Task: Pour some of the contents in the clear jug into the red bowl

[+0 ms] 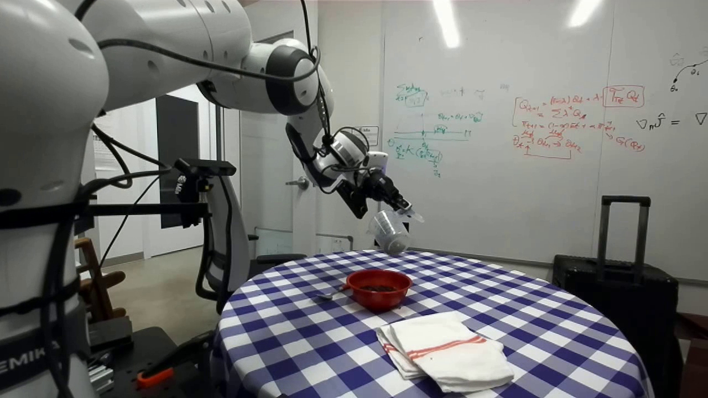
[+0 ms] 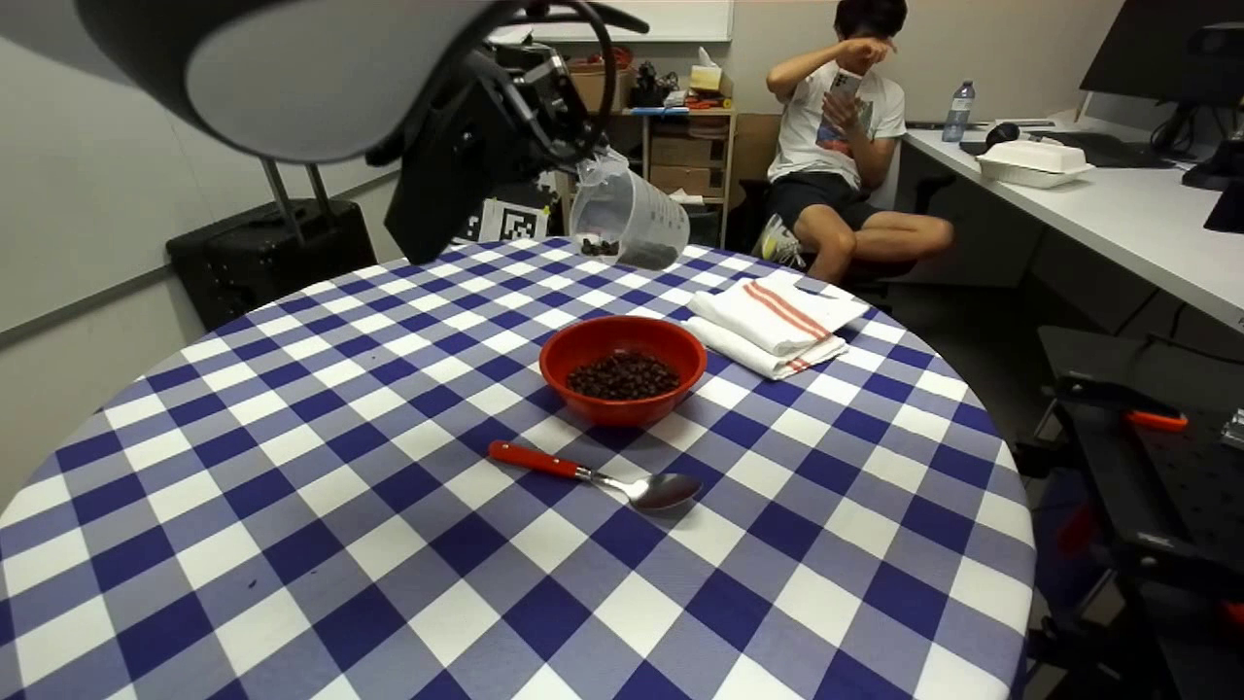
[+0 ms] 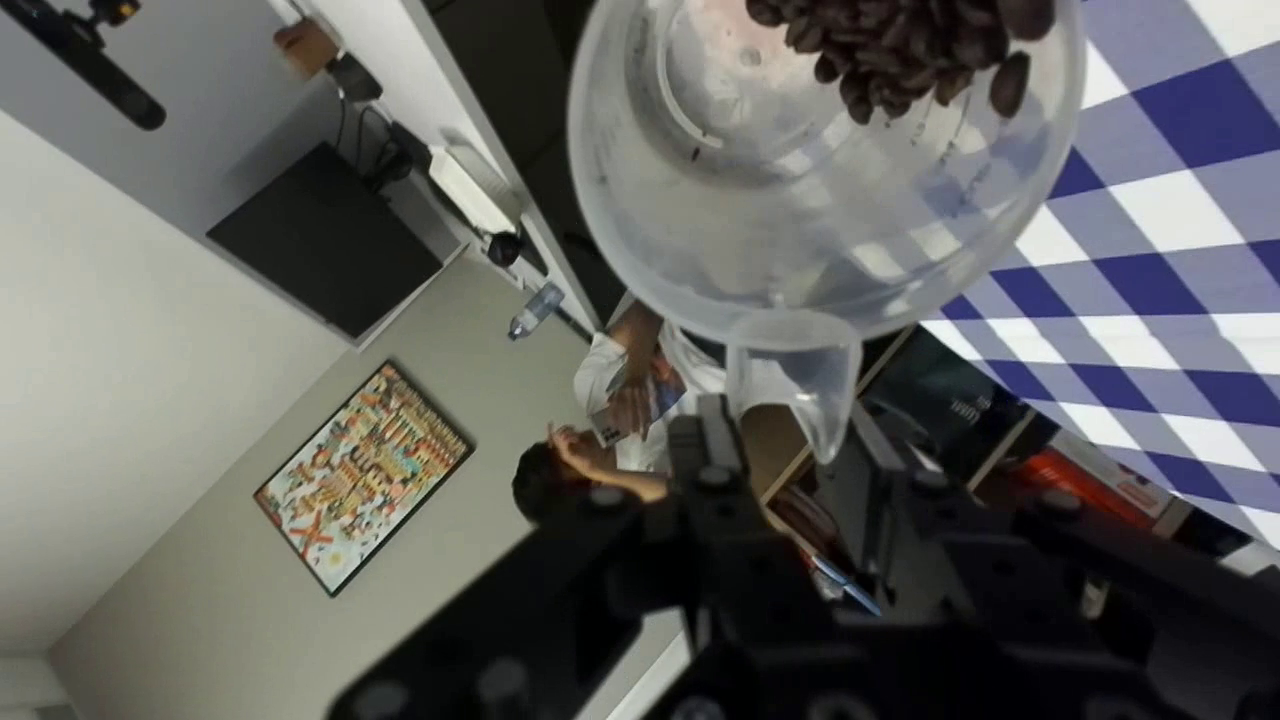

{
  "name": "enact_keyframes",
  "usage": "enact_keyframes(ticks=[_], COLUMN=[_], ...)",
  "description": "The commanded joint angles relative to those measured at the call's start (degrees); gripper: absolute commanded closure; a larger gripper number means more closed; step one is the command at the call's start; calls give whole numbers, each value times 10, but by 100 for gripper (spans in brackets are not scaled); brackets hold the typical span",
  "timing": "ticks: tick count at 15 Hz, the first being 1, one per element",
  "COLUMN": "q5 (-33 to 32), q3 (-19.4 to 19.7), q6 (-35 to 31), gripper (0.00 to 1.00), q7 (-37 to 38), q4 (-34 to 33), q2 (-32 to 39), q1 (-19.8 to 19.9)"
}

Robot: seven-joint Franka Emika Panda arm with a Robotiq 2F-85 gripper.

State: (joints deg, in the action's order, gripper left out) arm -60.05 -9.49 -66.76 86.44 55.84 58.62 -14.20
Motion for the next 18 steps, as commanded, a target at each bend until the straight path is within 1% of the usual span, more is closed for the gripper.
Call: enact_keyframes(ticks=[1, 5, 11, 13, 15, 16, 17, 18], q5=[60, 134, 241, 270, 286, 350, 371, 383], q3=[-30, -48, -70, -77, -81, 12, 28, 57], q6=[-34, -77, -154, -189, -242, -294, -331, -375], gripper=[94, 94, 94, 94, 94, 94, 94, 94], q7=[2, 20, 67, 94, 131, 131, 148, 163], q4=[-9, -8, 21, 37, 62, 84, 102, 126], q2=[-31, -45, -70, -84, -99, -120, -129, -140], q1=[47, 109, 205, 232, 254, 213, 211, 201])
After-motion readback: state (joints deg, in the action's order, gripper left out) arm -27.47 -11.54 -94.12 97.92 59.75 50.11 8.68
